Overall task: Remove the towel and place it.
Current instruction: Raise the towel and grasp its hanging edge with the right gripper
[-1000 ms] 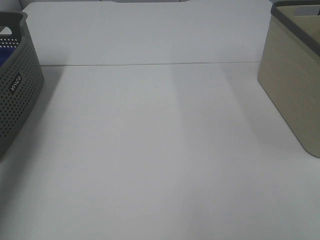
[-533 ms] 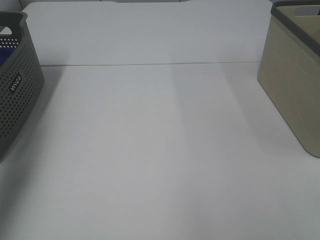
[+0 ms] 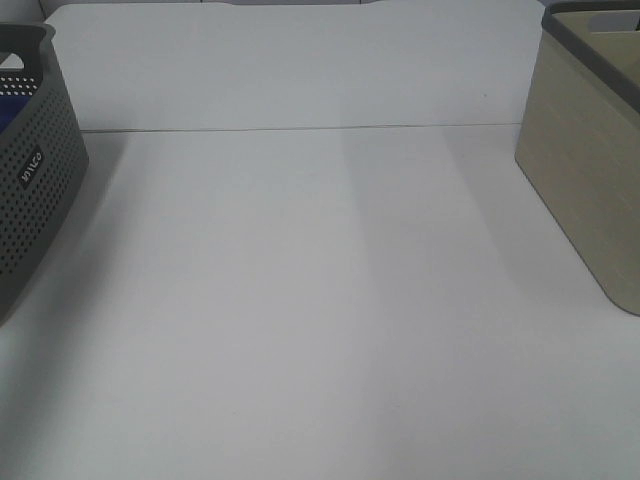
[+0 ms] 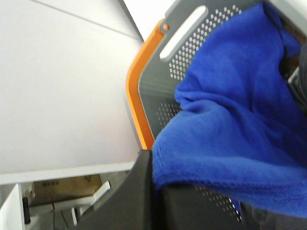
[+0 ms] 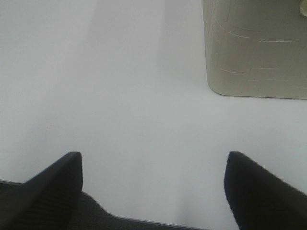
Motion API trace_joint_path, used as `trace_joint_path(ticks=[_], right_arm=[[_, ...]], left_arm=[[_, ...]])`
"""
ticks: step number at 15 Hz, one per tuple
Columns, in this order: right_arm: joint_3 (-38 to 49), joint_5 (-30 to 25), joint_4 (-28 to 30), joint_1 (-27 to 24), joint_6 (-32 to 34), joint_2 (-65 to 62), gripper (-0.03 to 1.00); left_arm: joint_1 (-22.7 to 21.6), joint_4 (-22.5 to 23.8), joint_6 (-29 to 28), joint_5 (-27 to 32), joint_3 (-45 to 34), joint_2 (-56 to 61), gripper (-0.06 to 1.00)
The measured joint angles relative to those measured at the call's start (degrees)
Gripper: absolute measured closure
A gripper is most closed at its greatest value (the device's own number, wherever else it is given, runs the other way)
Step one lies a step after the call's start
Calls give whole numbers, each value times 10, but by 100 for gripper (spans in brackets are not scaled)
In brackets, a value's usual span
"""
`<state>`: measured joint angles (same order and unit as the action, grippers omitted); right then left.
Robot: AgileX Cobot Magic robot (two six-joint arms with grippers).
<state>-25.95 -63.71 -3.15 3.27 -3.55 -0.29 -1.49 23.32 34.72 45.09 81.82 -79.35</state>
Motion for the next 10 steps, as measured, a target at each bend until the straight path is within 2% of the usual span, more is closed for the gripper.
trace_joint_path(ticks=[4,8,10], right_arm=[[0,0,1,0,0,0,17],[0,0,17,0,0,0,17],[0,0,17,0,0,0,17]], left_arm=[[73,1,0,-50,91,-16,94],[121,9,0,-55,222,-81,94],[159,10,0,-57,299,-121,94]])
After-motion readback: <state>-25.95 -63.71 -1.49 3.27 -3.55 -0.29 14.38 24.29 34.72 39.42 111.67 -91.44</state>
